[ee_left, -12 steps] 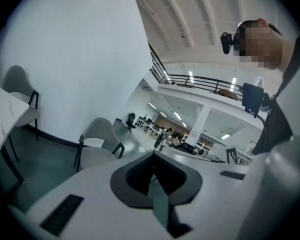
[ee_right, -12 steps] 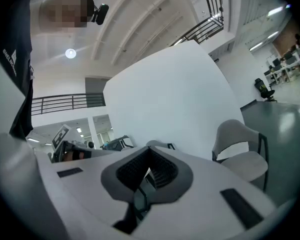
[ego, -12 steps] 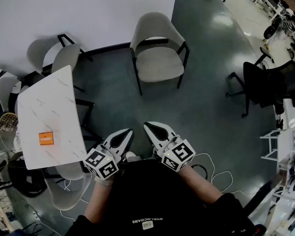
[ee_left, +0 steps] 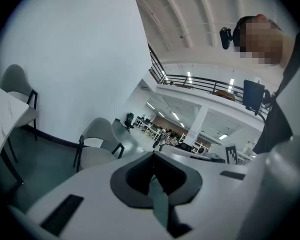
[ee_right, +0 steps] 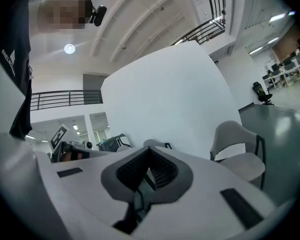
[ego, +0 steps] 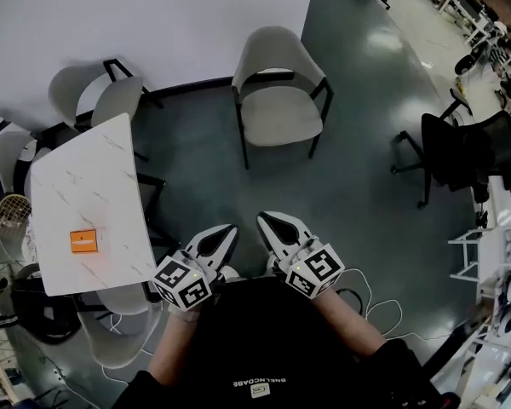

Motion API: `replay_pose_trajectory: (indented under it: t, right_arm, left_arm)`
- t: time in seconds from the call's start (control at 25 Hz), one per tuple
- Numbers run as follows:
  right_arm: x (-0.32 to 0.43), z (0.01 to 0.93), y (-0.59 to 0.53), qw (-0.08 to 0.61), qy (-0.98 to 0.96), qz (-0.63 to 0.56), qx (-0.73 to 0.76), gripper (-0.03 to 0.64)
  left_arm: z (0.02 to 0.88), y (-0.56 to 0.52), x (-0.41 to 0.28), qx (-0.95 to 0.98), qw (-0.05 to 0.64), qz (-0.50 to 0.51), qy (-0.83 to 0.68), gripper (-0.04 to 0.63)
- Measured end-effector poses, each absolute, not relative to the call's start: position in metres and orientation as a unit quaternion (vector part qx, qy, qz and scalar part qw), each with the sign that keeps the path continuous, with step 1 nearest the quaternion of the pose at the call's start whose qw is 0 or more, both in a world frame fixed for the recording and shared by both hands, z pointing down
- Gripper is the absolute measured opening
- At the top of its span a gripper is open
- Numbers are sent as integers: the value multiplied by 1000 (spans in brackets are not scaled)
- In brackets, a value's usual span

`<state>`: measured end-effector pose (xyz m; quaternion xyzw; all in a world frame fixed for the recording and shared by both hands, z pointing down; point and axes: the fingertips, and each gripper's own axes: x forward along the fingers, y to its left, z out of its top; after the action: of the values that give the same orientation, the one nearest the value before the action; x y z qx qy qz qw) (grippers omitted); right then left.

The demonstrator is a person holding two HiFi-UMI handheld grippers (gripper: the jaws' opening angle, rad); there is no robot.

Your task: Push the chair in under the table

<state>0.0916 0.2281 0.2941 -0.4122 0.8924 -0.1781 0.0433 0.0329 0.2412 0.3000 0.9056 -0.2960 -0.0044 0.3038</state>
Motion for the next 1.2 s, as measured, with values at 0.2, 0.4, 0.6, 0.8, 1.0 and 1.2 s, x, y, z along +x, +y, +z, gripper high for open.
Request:
replay_pose_trajectory:
  t: [0.2,0.4,0.6,0.8,1.0,1.2]
  right_arm:
    - [82,296,229,36,894,-179,-410,12]
    - [75,302,222,45,879,-207,-427,12]
    - [53,311,220,34,871,-223,-436,12]
    - [21,324,219,23,865,-239,-440,12]
    - [-8,334,223,-7,873,-228,-430,12]
    - [-11,336,213,-10,872,-232,-432,14]
  left_arm:
    - [300,242,23,903,310,-17,-295,4]
    - [305,242,2,896,321,-21,-306,4]
    - [312,243,-34,887,332,-26,-319,5]
    - [321,248,-72,884,339,-26,-322,5]
    - [336,249,-104,874,354,-26,-331,4]
    - [347,245,-112,866,367,-25,-338,5]
